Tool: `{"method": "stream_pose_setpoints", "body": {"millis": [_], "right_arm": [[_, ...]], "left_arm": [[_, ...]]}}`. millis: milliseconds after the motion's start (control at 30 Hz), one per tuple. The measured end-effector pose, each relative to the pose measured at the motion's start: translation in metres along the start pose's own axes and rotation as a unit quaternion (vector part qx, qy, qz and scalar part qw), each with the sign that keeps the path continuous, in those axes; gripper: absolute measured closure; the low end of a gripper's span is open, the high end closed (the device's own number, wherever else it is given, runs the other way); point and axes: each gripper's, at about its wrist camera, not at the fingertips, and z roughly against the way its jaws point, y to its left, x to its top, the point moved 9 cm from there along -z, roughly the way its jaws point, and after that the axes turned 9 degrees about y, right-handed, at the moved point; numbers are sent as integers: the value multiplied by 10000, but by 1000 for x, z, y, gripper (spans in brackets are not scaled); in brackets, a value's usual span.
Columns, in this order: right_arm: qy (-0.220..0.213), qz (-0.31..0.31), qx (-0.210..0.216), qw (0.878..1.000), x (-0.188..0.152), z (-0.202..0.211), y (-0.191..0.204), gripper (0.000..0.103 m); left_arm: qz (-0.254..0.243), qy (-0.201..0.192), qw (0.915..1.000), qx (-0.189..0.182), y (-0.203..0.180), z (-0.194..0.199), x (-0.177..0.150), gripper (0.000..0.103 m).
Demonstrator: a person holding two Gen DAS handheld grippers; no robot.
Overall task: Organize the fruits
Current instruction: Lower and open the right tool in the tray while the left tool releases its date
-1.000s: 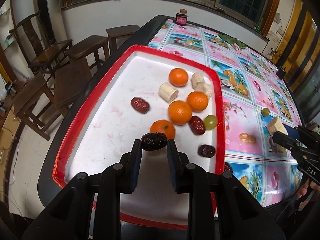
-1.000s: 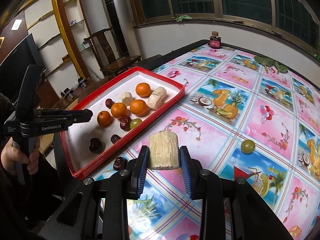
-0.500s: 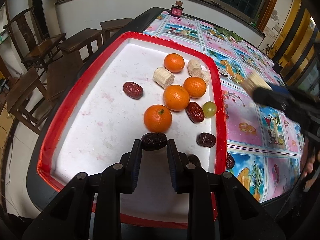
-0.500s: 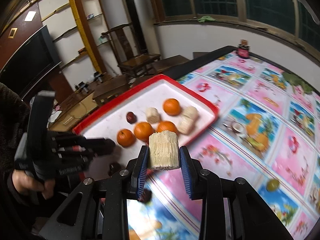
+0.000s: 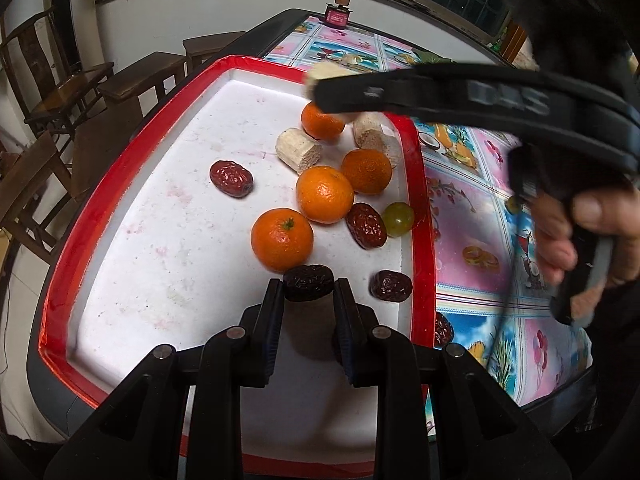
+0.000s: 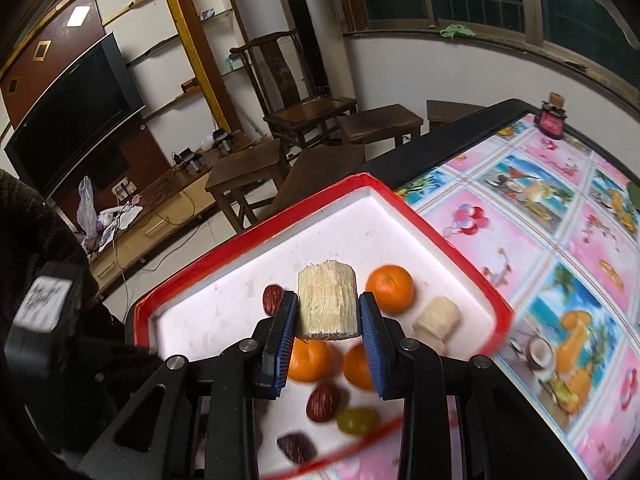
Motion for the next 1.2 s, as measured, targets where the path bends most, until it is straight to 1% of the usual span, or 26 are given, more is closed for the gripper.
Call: {"method": "stream_pose_setpoints", "body": {"millis": [333, 567, 767, 933, 1100, 1200], "right_arm": [[149, 111, 37, 9998, 32, -51, -7, 71], [276, 183, 106, 9994, 32, -75, -11, 71], [261, 395, 26, 9989, 31, -75, -6, 70], [167, 322, 43, 9993, 31, -70, -6, 68], [14, 305, 109, 9995, 29, -51, -5, 67], [-124, 301, 169, 9993, 22, -32, -3, 67]], "left_arm": [[90, 34, 10000, -3, 7, -5, 3, 80], [100, 32, 9999, 16, 9, -6, 6, 80], [105, 26, 9999, -3, 11, -7, 7, 80], [169, 32, 9998, -48, 13, -7, 9, 80], [211, 32, 9998, -30, 17, -8, 9, 80], [204, 33, 9998, -13, 17, -8, 9, 80]]}}
